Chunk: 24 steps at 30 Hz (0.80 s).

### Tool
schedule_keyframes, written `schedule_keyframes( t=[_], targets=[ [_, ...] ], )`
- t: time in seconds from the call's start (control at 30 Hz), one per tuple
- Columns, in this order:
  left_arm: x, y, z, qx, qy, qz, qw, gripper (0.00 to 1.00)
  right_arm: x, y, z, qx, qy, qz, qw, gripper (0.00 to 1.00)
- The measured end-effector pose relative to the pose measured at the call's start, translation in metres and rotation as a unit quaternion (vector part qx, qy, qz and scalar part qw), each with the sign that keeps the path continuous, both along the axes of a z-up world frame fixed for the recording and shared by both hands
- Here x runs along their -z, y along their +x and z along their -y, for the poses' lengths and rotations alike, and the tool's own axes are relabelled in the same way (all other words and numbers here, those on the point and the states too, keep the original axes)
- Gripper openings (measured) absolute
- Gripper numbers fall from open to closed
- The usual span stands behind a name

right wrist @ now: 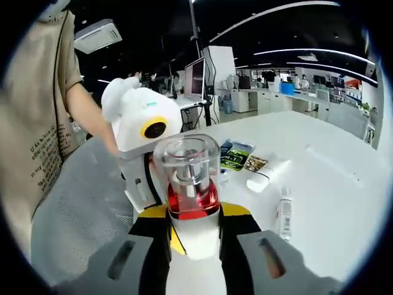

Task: Arrange the skincare products in the storage area until every visible bottle or jar stands upright without overlapping.

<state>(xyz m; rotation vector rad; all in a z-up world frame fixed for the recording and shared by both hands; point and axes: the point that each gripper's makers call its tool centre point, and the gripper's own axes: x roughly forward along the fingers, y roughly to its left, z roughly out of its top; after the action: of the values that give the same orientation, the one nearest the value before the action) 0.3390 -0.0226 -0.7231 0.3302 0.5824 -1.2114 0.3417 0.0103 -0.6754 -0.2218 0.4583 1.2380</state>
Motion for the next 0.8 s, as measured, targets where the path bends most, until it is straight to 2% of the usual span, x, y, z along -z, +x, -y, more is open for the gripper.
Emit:
schedule_keyframes(
  t=[0.37, 0.8],
  targets=[
    [0.013, 0.001, 0.002, 0.004, 0.006, 0.002, 1.0, 0.28, 0.015, 0.0, 0.005, -0.001, -0.023, 0.003, 0.9997, 0.28],
    [0.012, 0.016, 0.008, -0.003, -0.001, 0.021, 0.9998, 0.28, 0.015, 0.014, 0.012, -0.005, -0.03, 0.014, 0.9994, 0.29]
  ],
)
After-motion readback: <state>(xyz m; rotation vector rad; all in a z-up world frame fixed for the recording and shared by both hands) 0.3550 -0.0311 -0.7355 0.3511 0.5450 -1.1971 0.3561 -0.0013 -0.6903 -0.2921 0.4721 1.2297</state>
